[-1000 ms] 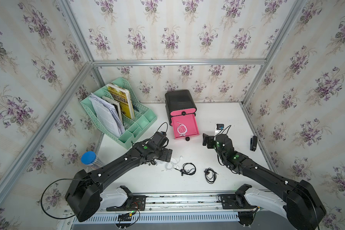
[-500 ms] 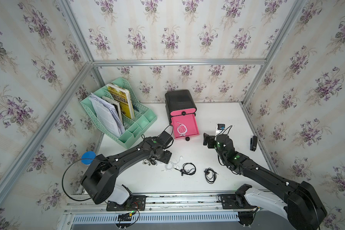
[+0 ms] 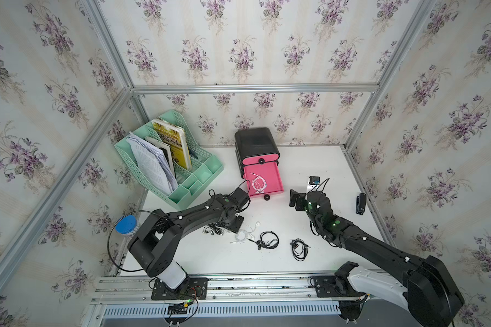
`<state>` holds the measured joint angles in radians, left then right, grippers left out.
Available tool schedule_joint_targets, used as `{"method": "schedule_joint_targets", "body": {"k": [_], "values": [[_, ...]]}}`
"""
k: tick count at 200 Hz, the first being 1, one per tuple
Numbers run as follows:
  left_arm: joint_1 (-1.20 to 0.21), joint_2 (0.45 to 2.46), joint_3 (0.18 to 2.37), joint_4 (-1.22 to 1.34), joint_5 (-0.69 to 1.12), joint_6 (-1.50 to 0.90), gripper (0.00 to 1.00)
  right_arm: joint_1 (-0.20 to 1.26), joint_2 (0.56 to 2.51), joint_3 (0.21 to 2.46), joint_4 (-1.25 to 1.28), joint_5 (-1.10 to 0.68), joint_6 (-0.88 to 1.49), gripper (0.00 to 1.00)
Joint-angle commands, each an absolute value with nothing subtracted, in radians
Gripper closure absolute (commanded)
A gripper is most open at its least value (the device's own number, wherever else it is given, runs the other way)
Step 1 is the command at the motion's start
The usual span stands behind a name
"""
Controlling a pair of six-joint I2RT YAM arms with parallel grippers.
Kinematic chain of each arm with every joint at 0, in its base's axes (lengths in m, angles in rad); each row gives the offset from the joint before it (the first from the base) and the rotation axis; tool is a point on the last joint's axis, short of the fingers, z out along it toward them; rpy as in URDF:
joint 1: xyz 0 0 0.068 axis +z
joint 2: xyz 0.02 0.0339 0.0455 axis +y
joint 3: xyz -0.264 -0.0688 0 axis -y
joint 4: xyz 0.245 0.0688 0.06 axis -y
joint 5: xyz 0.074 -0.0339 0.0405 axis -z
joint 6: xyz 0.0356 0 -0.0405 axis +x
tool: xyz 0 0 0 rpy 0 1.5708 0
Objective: Place the wired earphones into the drawer by color
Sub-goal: Pick up the wired earphones from the center of the board.
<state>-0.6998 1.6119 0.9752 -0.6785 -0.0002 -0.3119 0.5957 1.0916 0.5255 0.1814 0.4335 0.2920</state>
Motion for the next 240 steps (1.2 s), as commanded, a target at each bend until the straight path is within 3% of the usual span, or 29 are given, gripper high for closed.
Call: {"method": "schedule_joint_targets", "body": {"k": [1, 180, 240], "values": [[-0.699, 1.627, 0.974, -0.662, -0.015, -0.290, 0.51, 0.595, 1.091, 0.528, 0.189, 0.453, 0.300, 0.03], [-0.699, 1.681, 0.959, -0.666, -0.003, -0.287, 0.62, 0.595, 1.085, 0.528, 0.188, 0.458, 0.301, 0.03], [-0.699, 1.694, 0.966, -0.662, 0.000, -0.285, 0.77, 0.595, 1.088, 0.528, 0.189, 0.456, 0.301, 0.03]]}}
